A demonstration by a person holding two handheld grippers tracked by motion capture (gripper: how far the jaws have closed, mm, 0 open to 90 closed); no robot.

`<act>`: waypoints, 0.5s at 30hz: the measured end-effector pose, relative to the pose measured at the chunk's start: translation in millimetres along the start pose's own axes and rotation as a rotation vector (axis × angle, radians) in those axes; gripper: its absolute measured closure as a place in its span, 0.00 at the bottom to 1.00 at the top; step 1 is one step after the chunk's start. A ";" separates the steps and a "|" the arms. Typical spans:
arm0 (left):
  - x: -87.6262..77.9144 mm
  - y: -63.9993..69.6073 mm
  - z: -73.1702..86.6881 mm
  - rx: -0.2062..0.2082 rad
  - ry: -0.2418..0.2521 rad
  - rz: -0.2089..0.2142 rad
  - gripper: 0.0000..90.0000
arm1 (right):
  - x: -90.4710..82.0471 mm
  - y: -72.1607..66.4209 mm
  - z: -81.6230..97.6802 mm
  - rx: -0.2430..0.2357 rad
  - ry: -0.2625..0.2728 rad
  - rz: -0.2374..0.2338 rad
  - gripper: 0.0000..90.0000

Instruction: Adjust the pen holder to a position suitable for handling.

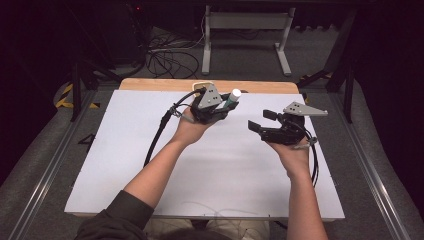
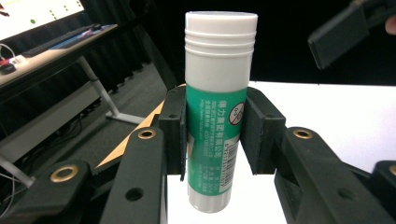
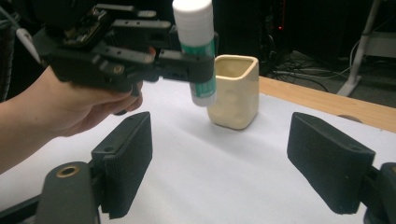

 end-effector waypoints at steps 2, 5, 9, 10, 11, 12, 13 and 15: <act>-1.0 -2.8 -1.4 -0.001 0.014 -0.008 0.72 | 0.0 -0.2 2.1 0.000 0.000 -0.002 0.25; -3.6 -7.8 -3.3 -0.012 0.034 -0.018 0.72 | -0.5 0.0 3.7 -0.002 0.009 -0.004 0.25; -4.5 -14.1 -3.3 -0.034 0.053 -0.028 0.72 | -2.5 -0.3 4.6 -0.013 0.003 0.002 0.25; -3.9 -14.3 -3.1 -0.038 0.057 -0.028 0.72 | -3.7 0.1 4.5 -0.015 0.007 0.003 0.25; -3.7 -15.0 -3.0 -0.037 0.057 -0.028 0.72 | -4.3 0.4 4.4 -0.015 0.011 0.001 0.25; -3.4 -15.4 -3.0 -0.040 0.057 -0.027 0.72 | -5.1 0.6 4.4 -0.013 0.010 0.003 0.25; -3.3 -15.9 -3.0 -0.045 0.061 -0.029 0.72 | -5.7 1.1 4.5 -0.012 0.011 0.005 0.25; -3.2 -17.6 -2.6 -0.051 0.065 -0.032 0.72 | -6.2 1.6 4.8 -0.011 0.014 0.006 0.25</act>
Point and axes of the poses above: each handheld gripper's, and its own axes: x roughly forward along the jaws, z roughly out of its underside, y roughly to its right, the point moved 6 cm from there along x, roughly forward along the jaws, and after that the axes turned 7 degrees about -x, right-handed, at the moved point
